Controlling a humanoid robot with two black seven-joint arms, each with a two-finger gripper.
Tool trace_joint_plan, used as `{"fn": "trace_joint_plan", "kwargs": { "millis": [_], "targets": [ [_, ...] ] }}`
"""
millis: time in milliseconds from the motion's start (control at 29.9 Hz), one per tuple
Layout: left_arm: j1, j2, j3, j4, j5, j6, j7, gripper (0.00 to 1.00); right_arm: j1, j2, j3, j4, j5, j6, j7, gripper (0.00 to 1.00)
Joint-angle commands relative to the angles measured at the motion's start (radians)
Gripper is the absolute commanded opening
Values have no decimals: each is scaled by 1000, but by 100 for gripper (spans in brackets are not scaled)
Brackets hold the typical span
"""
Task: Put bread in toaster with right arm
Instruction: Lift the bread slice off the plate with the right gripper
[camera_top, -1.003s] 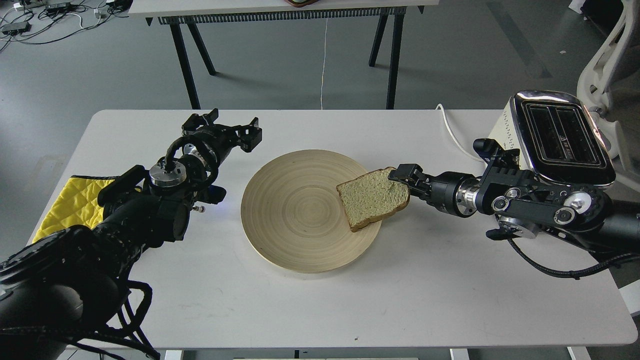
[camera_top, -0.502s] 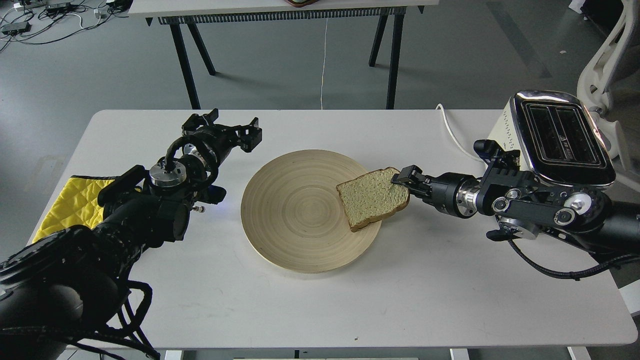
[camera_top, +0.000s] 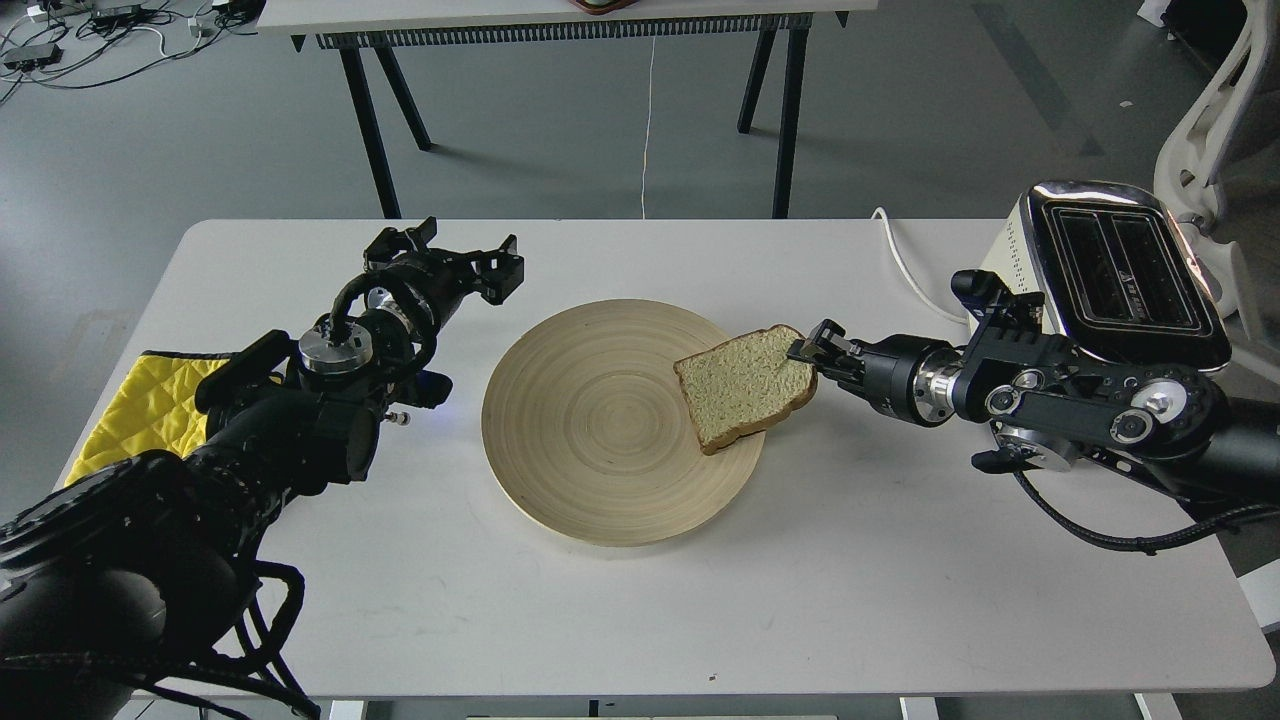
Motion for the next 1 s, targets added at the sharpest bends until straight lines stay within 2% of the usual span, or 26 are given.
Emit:
{"fn": "trace_joint_plan", "kwargs": {
  "millis": [0,234,435,736,970],
  "targets": [
    [0,0,0,0,0,-1,0,100,0,-1,45,1,2,-6,0,2],
    [0,0,0,0,0,-1,0,100,-18,-3,192,5,3,-23,2,0],
    [0,0,0,0,0,-1,0,100,3,-24,232,7,3,-27,2,0],
    [0,0,0,0,0,-1,0,100,80,-175,306,22,3,-66,17,0],
    [0,0,0,0,0,1,0,100,147,-363,304,76,0,-57,18,0]
  ]
}}
